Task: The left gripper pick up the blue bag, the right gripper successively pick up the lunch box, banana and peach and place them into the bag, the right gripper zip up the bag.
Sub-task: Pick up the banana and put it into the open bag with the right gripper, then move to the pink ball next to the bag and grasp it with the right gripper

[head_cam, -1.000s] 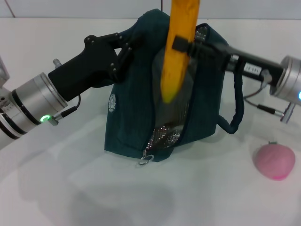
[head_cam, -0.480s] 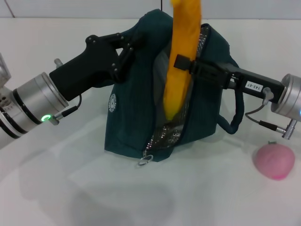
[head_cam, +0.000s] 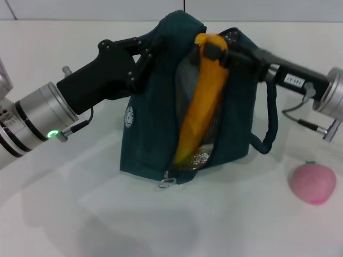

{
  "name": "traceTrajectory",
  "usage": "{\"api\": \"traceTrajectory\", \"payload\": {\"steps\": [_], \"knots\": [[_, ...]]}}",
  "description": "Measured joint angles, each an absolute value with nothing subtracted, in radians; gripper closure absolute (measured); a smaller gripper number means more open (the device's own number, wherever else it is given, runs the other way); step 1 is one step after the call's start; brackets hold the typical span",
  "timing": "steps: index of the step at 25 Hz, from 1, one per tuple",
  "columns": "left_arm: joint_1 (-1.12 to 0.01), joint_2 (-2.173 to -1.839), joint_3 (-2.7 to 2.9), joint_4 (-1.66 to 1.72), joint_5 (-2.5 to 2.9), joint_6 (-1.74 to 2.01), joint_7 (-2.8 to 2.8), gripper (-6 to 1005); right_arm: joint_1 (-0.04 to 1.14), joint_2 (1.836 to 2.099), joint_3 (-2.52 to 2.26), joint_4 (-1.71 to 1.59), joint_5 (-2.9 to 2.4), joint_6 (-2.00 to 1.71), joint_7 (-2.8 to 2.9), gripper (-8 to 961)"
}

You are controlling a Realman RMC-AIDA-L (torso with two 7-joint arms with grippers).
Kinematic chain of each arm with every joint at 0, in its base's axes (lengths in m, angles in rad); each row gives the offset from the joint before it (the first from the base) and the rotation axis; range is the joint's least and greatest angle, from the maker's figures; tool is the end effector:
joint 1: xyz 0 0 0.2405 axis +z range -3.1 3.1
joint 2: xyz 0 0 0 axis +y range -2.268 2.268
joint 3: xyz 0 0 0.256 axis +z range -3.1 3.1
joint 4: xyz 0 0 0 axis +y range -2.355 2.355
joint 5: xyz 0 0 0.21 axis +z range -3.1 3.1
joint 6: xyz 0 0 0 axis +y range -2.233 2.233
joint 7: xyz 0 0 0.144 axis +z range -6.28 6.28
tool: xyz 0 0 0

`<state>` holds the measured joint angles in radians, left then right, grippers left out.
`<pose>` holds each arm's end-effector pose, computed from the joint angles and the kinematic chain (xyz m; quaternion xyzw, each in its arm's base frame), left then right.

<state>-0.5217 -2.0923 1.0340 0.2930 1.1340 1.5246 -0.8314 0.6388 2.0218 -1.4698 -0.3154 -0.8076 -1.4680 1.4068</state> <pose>-0.2285 0.3280 -0.0252 -0.8429 -0.1211 -0.4587 0.2538 0.1835 0.3523 -0.0287 -0.8219 0.3000 0.4814 0.0529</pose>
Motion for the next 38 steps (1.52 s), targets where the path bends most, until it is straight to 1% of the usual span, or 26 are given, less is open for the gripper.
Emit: {"api": "traceTrajectory", "payload": {"steps": [7, 9, 11, 13, 15, 18, 19, 20, 21, 23, 24, 27, 29, 31, 38], "knots": [[-0.522, -2.091, 1.034, 0.293, 1.134, 1.525, -0.831, 940, 0.634, 2.016, -1.368, -0.351, -0.806, -1.452, 1.355, 92], [-0.521, -2.091, 1.034, 0.293, 1.131, 1.525, -0.831, 940, 0.628, 2.011, -1.334, -0.363, -0.808, -1.455, 1.352, 84], [-0.518, -2.09, 1.032, 0.295, 1.128, 1.525, -0.831, 940, 0.595, 2.002, -1.316, -0.398, -0.811, -1.481, 1.33, 76], [-0.514, -2.089, 1.029, 0.297, 1.127, 1.525, -0.831, 940, 0.543, 1.985, -1.313, -0.453, -0.83, -1.52, 1.295, 78], [-0.512, -2.088, 1.026, 0.297, 1.126, 1.525, -0.831, 940, 0.473, 1.958, -1.301, -0.531, -0.888, -1.573, 1.265, 80], [-0.506, -2.087, 1.026, 0.296, 1.126, 1.525, -0.831, 940, 0.357, 1.902, -1.262, -0.659, -1.054, -1.633, 1.243, 83], [-0.498, -2.086, 1.026, 0.298, 1.126, 1.525, -0.831, 940, 0.329, 1.891, -1.242, -0.679, -1.109, -1.644, 1.23, 84], [-0.493, -2.086, 1.026, 0.3, 1.126, 1.525, -0.831, 940, 0.302, 1.885, -1.219, -0.691, -1.164, -1.654, 1.208, 84], [-0.484, -2.086, 1.026, 0.304, 1.126, 1.525, -0.831, 939, 0.274, 1.891, -1.193, -0.689, -1.218, -1.66, 1.17, 84], [-0.476, -2.086, 1.026, 0.305, 1.126, 1.525, -0.831, 939, 0.226, 1.914, -1.142, -0.667, -1.289, -1.666, 1.082, 84], [-0.476, -2.086, 1.026, 0.305, 1.127, 1.525, -0.831, 939, 0.193, 1.933, -1.103, -0.644, -1.329, -1.666, 1.001, 84], [-0.478, -2.088, 1.028, 0.305, 1.13, 1.525, -0.83, 939, 0.136, 1.969, -1.037, -0.581, -1.395, -1.665, 0.828, 84], [-0.48, -2.089, 1.03, 0.305, 1.13, 1.525, -0.829, 939, 0.116, 1.984, -1.003, -0.524, -1.413, -1.666, 0.739, 84], [-0.481, -2.089, 1.031, 0.306, 1.128, 1.526, -0.829, 939, 0.11, 1.988, -0.991, -0.466, -1.415, -1.675, 0.688, 84], [-0.478, -2.091, 1.033, 0.301, 1.132, 1.528, -0.828, 939, 0.111, 1.99, -0.925, -0.303, -1.41, -1.621, 0.555, 85]]}}
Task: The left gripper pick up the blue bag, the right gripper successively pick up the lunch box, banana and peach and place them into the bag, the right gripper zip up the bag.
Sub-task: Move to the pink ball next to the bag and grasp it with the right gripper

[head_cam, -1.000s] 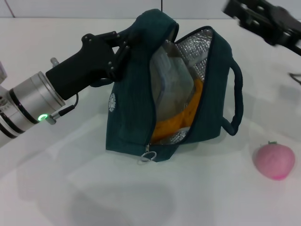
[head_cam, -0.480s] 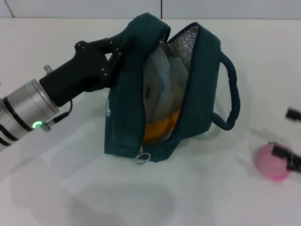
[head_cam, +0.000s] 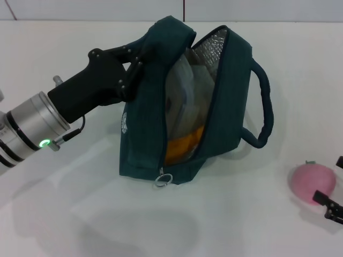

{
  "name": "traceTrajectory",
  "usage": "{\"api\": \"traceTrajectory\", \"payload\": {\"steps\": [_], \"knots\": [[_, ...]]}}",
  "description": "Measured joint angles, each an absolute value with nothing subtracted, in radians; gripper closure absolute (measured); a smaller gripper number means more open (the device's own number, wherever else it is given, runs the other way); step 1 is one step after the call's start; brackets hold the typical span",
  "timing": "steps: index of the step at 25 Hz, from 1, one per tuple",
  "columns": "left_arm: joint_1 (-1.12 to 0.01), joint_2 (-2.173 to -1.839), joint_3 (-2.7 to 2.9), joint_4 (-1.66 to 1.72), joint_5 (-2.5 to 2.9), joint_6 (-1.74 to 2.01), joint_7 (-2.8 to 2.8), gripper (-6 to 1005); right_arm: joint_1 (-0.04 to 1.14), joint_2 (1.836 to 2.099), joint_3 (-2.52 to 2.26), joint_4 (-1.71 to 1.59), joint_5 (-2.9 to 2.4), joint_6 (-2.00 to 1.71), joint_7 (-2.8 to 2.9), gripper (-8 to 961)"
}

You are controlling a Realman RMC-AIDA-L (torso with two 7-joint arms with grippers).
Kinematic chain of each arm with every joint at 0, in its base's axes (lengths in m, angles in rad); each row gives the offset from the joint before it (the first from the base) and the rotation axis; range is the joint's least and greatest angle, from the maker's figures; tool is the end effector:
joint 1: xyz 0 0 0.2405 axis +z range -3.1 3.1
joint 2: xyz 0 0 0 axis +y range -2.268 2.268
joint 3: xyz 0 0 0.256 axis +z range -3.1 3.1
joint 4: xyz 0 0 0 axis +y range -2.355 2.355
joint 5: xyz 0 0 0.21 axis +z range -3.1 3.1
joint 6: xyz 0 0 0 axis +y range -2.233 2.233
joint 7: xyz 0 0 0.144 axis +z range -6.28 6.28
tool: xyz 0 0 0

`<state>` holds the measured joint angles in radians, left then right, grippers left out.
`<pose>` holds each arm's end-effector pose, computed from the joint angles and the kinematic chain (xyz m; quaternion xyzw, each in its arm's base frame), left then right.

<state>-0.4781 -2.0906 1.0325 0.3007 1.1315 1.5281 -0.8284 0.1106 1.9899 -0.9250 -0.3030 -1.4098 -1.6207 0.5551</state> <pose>-0.2417 0.3189 -0.0227 -0.8396 -0.1335 -0.4544 0.2662 0.3594 0.1922 0.0022 -0.8868 0.1258 0.2998 0.3284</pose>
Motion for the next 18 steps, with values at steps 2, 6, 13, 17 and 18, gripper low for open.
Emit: {"api": "traceTrajectory", "payload": {"steps": [2, 6, 13, 17, 18], "knots": [[-0.48, -2.091, 1.033, 0.299, 1.132, 1.528, -0.828, 938, 0.113, 1.991, -0.895, -0.273, -1.41, -1.619, 0.518, 85], [-0.483, -2.091, 1.032, 0.298, 1.133, 1.528, -0.828, 938, 0.117, 1.993, -0.857, -0.245, -1.41, -1.618, 0.502, 85], [-0.48, -2.09, 1.032, 0.301, 1.133, 1.53, -0.828, 938, 0.151, 1.998, -0.867, -0.235, -1.418, -1.54, 0.504, 145], [-0.478, -2.089, 1.032, 0.302, 1.134, 1.53, -0.828, 938, 0.179, 1.998, -0.87, -0.213, -1.42, -1.493, 0.507, 176], [-0.478, -2.089, 1.032, 0.303, 1.134, 1.53, -0.828, 938, 0.185, 1.998, -0.875, -0.211, -1.421, -1.485, 0.512, 183]]}}
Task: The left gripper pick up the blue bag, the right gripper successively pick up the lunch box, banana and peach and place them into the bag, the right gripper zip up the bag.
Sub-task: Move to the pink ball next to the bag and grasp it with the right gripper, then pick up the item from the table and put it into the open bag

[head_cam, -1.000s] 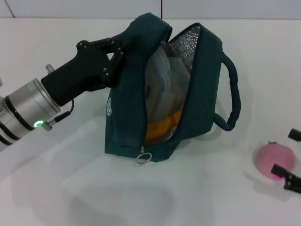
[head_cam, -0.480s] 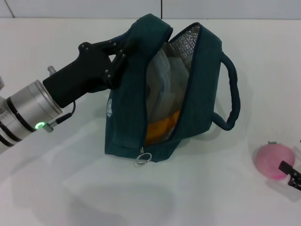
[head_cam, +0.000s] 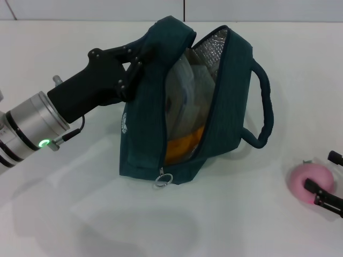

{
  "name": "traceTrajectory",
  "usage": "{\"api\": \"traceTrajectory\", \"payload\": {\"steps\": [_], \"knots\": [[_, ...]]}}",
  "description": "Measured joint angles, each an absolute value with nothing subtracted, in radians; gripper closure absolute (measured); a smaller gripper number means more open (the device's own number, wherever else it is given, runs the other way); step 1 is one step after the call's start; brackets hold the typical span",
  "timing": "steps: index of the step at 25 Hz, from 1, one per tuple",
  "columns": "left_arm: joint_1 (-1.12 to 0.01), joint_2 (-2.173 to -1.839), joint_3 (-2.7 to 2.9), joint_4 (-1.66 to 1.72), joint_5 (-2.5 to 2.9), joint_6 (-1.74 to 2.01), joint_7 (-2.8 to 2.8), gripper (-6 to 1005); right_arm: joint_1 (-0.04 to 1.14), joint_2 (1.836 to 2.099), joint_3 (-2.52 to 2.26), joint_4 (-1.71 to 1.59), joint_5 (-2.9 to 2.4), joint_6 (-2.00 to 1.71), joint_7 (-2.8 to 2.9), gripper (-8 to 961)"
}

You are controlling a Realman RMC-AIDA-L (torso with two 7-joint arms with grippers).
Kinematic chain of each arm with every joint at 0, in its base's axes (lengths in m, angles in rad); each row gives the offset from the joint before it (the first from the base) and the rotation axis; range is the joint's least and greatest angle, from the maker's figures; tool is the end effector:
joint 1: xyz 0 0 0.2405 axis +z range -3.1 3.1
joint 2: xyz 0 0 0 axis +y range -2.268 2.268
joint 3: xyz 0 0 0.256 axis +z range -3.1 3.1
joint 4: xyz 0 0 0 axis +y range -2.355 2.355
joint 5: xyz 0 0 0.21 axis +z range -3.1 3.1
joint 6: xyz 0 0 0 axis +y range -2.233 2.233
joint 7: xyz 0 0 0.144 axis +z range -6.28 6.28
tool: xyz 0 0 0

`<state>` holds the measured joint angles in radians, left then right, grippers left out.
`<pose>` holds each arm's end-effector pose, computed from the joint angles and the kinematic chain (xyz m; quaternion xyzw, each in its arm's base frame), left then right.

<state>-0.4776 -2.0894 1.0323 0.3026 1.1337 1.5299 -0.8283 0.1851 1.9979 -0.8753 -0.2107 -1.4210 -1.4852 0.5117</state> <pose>-0.2417 0.3188 -0.0222 -0.8402 -0.1318 -0.4540 0.2657 0.3665 0.2138 -0.0135 -0.8857 0.1515 0.2621 0.3519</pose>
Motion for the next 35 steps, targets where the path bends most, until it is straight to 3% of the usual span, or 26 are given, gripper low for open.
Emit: {"api": "traceTrajectory", "payload": {"steps": [15, 21, 23, 30, 35], "knots": [[-0.477, -2.089, 1.032, 0.296, 1.134, 1.523, -0.807, 937, 0.199, 1.997, -0.902, -0.209, -1.424, -1.476, 0.552, 300], [-0.475, -2.089, 1.032, 0.296, 1.134, 1.525, -0.805, 936, 0.203, 1.997, -0.903, -0.209, -1.423, -1.531, 0.567, 512], [-0.475, -2.088, 1.032, 0.297, 1.134, 1.527, -0.804, 936, 0.205, 1.997, -0.903, -0.209, -1.424, -1.569, 0.567, 626], [-0.463, -2.088, 1.032, 0.3, 1.135, 1.532, -0.788, 936, 0.212, 1.99, -0.896, -0.229, -1.413, -1.793, 0.56, 682], [-0.462, -2.089, 1.032, 0.301, 1.135, 1.536, -0.778, 936, 0.297, 1.996, -0.902, -0.247, -1.414, -1.952, 0.58, 700]]}}
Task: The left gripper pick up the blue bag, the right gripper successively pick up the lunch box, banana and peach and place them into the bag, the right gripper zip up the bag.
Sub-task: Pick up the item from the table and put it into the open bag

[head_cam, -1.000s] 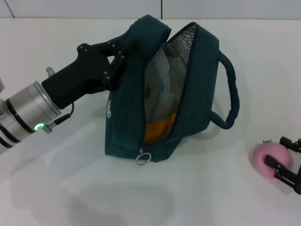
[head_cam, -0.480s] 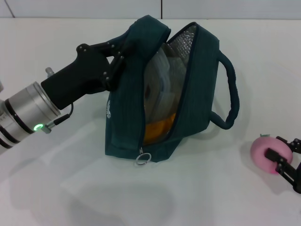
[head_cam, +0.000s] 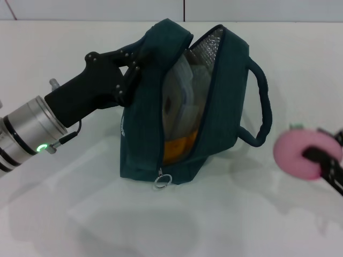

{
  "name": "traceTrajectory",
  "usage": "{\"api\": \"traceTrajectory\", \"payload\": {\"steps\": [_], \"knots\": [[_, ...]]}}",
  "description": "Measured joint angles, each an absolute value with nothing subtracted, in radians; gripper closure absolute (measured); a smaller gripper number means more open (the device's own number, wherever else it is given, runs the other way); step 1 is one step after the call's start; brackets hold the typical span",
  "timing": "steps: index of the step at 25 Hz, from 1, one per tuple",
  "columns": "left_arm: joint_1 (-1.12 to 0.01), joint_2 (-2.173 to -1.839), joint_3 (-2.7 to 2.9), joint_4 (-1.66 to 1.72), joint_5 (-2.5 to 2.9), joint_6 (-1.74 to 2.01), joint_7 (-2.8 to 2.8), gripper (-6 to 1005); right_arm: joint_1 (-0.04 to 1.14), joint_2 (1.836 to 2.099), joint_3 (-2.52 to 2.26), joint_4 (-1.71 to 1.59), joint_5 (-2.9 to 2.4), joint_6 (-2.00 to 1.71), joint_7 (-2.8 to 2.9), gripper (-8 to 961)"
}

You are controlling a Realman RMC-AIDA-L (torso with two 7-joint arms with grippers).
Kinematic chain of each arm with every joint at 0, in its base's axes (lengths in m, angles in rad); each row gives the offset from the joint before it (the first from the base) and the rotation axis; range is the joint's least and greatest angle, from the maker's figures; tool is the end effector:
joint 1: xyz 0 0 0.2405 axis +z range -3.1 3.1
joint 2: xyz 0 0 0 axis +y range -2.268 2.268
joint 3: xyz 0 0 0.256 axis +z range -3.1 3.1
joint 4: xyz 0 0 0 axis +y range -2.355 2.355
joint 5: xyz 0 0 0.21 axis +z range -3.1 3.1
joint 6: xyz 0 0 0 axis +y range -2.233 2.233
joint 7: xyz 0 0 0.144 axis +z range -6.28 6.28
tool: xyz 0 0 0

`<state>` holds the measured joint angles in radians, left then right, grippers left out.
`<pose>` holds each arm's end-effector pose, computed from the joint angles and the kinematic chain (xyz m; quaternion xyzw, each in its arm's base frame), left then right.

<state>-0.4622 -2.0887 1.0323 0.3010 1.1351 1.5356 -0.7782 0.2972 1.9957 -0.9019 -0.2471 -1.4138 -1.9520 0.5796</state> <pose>-0.2464 0.3143 -0.0221 -0.8424 -0.1163 -0.4464 0.2785 0.2867 0.2215 0.0133 -0.8555 0.0100 0.4669 0.2237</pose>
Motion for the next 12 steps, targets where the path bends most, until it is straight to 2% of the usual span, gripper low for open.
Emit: {"api": "traceTrajectory", "payload": {"steps": [6, 12], "knots": [[-0.475, -2.09, 1.044, 0.301, 1.135, 1.549, -0.778, 935, 0.483, 2.024, -0.892, -0.233, -1.307, -1.917, 0.704, 727], [-0.491, -2.091, 1.058, 0.296, 1.135, 1.551, -0.779, 935, 0.679, 2.028, -0.92, -0.221, -1.288, -1.736, 0.9, 779]]}}
